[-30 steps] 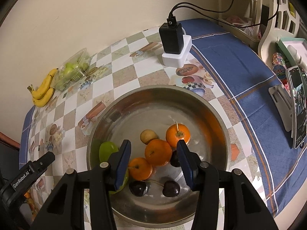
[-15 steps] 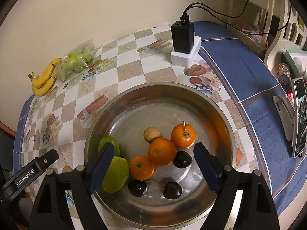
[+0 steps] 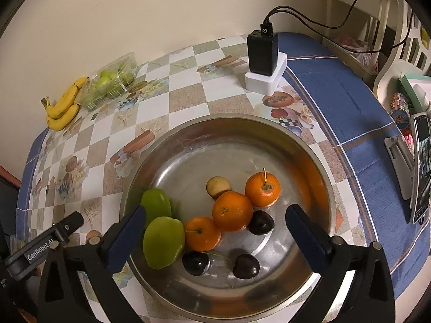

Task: Organize fruits

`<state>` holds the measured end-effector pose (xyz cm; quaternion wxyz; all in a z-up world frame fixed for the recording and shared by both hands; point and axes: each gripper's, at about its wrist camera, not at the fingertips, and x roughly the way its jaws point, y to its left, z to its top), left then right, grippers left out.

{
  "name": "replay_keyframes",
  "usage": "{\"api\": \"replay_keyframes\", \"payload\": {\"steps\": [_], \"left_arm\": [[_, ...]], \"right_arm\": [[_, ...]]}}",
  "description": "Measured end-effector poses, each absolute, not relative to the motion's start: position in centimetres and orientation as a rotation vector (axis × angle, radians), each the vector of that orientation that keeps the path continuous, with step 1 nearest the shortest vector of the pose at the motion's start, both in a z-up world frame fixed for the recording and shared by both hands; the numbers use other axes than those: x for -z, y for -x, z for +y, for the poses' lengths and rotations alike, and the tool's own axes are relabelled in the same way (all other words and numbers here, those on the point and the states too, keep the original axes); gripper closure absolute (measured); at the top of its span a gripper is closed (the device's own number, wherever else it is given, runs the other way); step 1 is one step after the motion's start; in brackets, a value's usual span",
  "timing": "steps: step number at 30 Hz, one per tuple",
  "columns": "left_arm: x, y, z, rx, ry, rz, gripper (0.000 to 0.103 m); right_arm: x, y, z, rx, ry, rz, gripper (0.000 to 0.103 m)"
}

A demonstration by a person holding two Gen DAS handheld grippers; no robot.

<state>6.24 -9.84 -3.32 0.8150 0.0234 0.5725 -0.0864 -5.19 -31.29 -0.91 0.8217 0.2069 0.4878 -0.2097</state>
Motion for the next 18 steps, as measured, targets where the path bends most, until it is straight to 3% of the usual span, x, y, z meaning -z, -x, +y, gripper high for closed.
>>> {"api": "replay_keyframes", "payload": {"steps": [18], "left_arm": [[-1.2, -4.0, -5.9, 0.026, -0.22, 1.169, 0.0]], "right_arm": [[-2.0, 8.0, -28.9, 0.457, -0.402, 1.114, 0.0]]}}
